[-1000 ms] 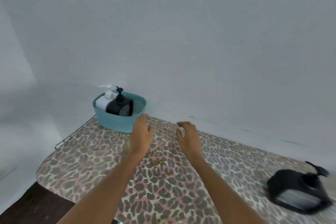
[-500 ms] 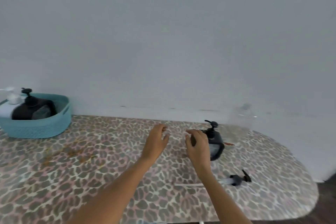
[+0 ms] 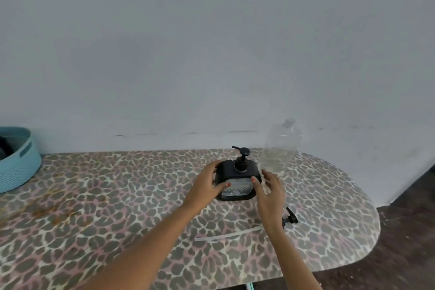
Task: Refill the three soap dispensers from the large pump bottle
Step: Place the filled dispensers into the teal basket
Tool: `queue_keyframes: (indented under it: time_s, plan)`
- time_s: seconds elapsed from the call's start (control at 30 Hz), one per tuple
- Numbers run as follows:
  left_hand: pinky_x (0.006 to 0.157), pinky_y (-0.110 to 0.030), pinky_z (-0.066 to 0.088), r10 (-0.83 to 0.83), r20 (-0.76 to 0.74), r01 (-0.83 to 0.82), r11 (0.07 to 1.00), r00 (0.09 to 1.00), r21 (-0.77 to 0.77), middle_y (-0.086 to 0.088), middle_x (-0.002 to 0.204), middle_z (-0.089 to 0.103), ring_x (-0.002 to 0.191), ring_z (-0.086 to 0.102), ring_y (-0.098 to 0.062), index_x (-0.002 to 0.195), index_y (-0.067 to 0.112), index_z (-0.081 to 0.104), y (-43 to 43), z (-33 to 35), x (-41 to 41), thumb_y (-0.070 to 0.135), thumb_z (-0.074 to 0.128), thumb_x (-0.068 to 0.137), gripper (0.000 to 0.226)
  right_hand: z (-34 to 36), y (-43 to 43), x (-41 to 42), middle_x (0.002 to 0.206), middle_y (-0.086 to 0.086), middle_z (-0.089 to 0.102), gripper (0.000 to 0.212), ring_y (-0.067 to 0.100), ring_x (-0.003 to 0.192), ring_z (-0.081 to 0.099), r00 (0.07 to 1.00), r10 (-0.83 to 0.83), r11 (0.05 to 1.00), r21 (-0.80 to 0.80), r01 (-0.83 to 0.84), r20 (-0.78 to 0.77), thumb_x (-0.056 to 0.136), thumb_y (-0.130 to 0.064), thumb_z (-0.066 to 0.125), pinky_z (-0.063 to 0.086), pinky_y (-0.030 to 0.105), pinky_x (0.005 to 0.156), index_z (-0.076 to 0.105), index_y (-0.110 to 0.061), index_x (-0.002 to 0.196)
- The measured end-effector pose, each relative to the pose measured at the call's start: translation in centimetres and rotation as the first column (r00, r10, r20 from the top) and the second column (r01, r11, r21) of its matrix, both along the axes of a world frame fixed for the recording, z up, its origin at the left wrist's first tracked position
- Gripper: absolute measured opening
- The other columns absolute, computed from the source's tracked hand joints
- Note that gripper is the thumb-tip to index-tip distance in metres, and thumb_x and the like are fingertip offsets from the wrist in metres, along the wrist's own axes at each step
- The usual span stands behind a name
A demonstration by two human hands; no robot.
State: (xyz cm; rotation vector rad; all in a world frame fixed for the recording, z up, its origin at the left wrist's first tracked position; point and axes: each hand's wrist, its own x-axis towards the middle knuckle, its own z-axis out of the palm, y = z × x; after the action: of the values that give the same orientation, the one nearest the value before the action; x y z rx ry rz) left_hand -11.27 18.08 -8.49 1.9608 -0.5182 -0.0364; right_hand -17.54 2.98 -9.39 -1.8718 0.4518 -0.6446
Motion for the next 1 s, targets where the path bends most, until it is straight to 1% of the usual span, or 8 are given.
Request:
queue_keyframes:
  time_s: [0.1,0.23,0.33,0.6,0.67,0.77,0.9,1.0]
  plan:
    - [0.093,-0.018,0.042,0.016,-0.004,-0.017,0.999,1.0,-0.031,0.006,0.12,0.044,0.114,0.041,-0.003,0.131,0.016,0.041,-0.3,-0.2,-0.1,0.014,0.064,0.083,0.053,-1.2,-0.2,0.1,0.127,0.004,0.058,0.043,0.017,0.118,0.053,0.997,0.047,0.996,0.076,-0.042,-0.061,0.088,-0.018,0.059,0.044,0.038,0.102,0.051,-0.012,0.13]
    - [0.099,-0.025,0.041,0.07,0.004,-0.07,0.998,0.998,-0.012,-0.005,0.128,0.049,0.118,0.046,-0.012,0.13,0.013,0.043,-0.5,-0.5,0.1,0.015,0.067,0.081,0.054,-1.5,-0.2,0.3,0.126,0.008,0.06,0.037,0.019,0.116,0.056,0.997,-0.012,0.997,0.078,0.017,-0.073,0.091,-0.013,0.054,0.047,0.038,0.1,0.053,-0.008,0.128]
    - [0.096,-0.022,0.037,0.092,0.017,-0.092,0.996,0.996,0.014,-0.007,0.128,0.052,0.12,0.049,-0.019,0.128,0.011,0.045,-0.4,-0.1,0.2,0.015,0.068,0.08,0.053,-1.1,0.0,0.6,0.123,0.008,0.062,0.036,0.021,0.114,0.058,0.997,-0.023,0.998,0.052,0.027,-0.069,0.092,-0.013,0.054,0.048,0.034,0.097,0.054,-0.006,0.127]
    - [0.093,-0.024,0.04,0.151,0.087,-0.149,0.989,0.985,-0.021,-0.008,0.12,0.058,0.114,0.054,-0.02,0.117,0.011,0.054,4.2,4.1,1.4,0.016,0.073,0.075,0.047,2.9,3.1,3.1,0.107,0.01,0.069,0.031,0.008,0.082,0.06,0.997,0.079,0.994,-0.073,-0.081,-0.019,0.091,-0.012,0.054,0.046,0.008,0.066,0.059,-0.003,0.12]
    - [0.092,-0.023,0.04,0.189,0.098,-0.186,0.982,0.977,-0.03,-0.008,0.12,0.058,0.113,0.054,-0.02,0.118,0.011,0.054,6.4,5.4,1.8,0.016,0.074,0.074,0.049,4.2,5.0,4.2,0.106,0.01,0.069,0.03,0.007,0.08,0.059,0.992,0.125,0.988,-0.091,-0.124,0.003,0.092,-0.011,0.054,0.045,0.003,0.061,0.059,-0.003,0.12]
    - [0.092,-0.023,0.041,0.258,0.114,-0.254,0.966,0.959,-0.049,-0.009,0.118,0.059,0.111,0.055,-0.02,0.117,0.009,0.055,10.1,7.1,2.3,0.015,0.076,0.072,0.05,6.1,8.6,5.9,0.104,0.008,0.069,0.028,0.011,0.083,0.06,0.979,0.195,0.979,-0.077,-0.19,0.065,0.092,-0.008,0.053,0.044,0.0,0.062,0.061,-0.004,0.119]
    - [0.089,-0.021,0.04,0.354,0.146,-0.351,0.935,0.924,-0.048,-0.007,0.116,0.06,0.106,0.056,-0.016,0.114,0.011,0.057,15.9,9.2,2.9,0.014,0.077,0.07,0.048,7.9,14.2,8.5,0.104,0.008,0.069,0.026,0.007,0.083,0.058,0.95,0.288,0.957,-0.07,-0.281,0.122,0.091,-0.006,0.054,0.042,-0.003,0.065,0.063,-0.003,0.115]
    - [0.088,-0.021,0.039,0.432,0.179,-0.433,0.901,0.884,-0.034,-0.007,0.115,0.061,0.106,0.056,-0.017,0.113,0.011,0.057,20.6,10.5,3.4,0.016,0.078,0.069,0.048,9.2,18.8,10.6,0.105,0.01,0.069,0.026,0.013,0.087,0.061,0.917,0.377,0.923,-0.125,-0.363,0.127,0.091,-0.006,0.054,0.044,0.003,0.069,0.064,-0.003,0.114]
